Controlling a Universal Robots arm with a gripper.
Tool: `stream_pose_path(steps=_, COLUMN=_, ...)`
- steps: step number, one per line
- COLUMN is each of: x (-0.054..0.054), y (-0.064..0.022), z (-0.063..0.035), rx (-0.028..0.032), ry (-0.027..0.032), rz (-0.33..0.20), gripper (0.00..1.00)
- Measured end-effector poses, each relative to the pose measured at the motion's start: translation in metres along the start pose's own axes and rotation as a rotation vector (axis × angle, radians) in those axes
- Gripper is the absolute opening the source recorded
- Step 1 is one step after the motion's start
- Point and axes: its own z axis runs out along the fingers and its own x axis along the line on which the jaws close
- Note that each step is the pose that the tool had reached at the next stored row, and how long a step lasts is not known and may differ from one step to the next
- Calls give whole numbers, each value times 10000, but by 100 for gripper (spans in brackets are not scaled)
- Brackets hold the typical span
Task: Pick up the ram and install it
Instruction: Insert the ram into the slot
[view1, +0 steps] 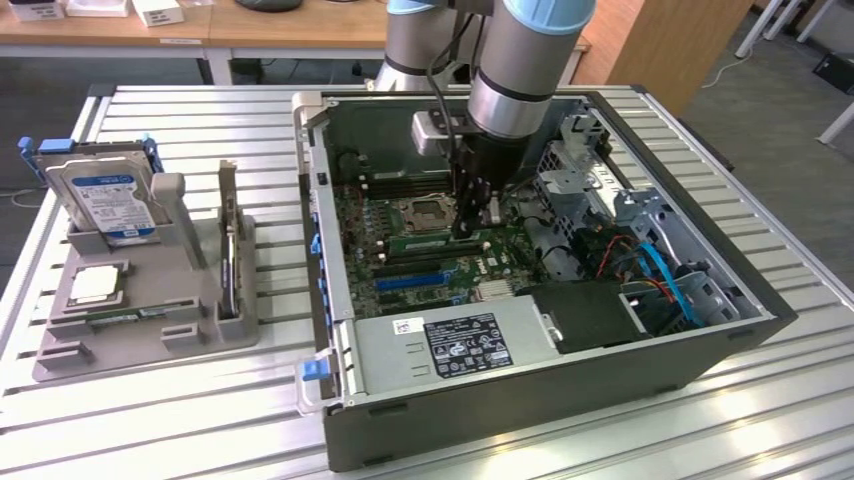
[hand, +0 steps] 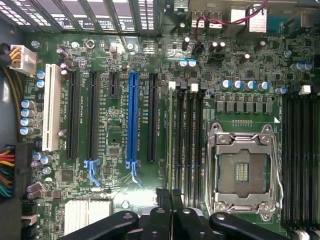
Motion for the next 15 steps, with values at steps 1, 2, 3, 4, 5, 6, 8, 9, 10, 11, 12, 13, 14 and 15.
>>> stream_pose_path(steps=1, x=0, y=0, z=1, rx=-1, ry=2, rz=1, gripper=12)
stream_pose_path(steps=2, x=1, y=0, z=1, rx=-1, ry=4, rz=1, gripper=12)
stream_pose_path(steps=3, x=0, y=0, z=3, rx=-1, ry=2, rz=1, gripper=12)
stream_pose_path(steps=4, x=0, y=0, z=9, rx=1, ry=-2, rz=0, gripper=12)
stream_pose_path(steps=5, x=0, y=-1, z=16, rx=1, ry=-1, rz=0, gripper=12)
stream_pose_path(steps=6, x=0, y=-1, z=25, rx=0, ry=0, rz=1, gripper=12)
stream_pose_path(steps=8, x=1, y=-1, z=34, rx=-1, ry=3, rz=1, gripper=12)
stream_pose_path(steps=9, x=1, y=-1, z=34, rx=-1, ry=3, rz=1, gripper=12)
stream_pose_path(steps=10, x=1, y=-1, z=34, rx=-1, ry=2, rz=1, gripper=12)
stream_pose_path(steps=11, x=1, y=-1, z=34, rx=-1, ry=3, rz=1, gripper=12)
stream_pose_path(steps=12, x=1, y=1, z=35, rx=0, ry=1, rz=2, gripper=12)
stream_pose_path(steps=13, x=1, y=4, z=35, rx=0, ry=1, rz=4, gripper=12)
stream_pose_path(steps=14, x=1, y=7, z=36, rx=0, ry=1, rz=3, gripper=12)
stream_pose_path(steps=15, x=1, y=8, z=36, rx=0, ry=1, rz=1, gripper=12)
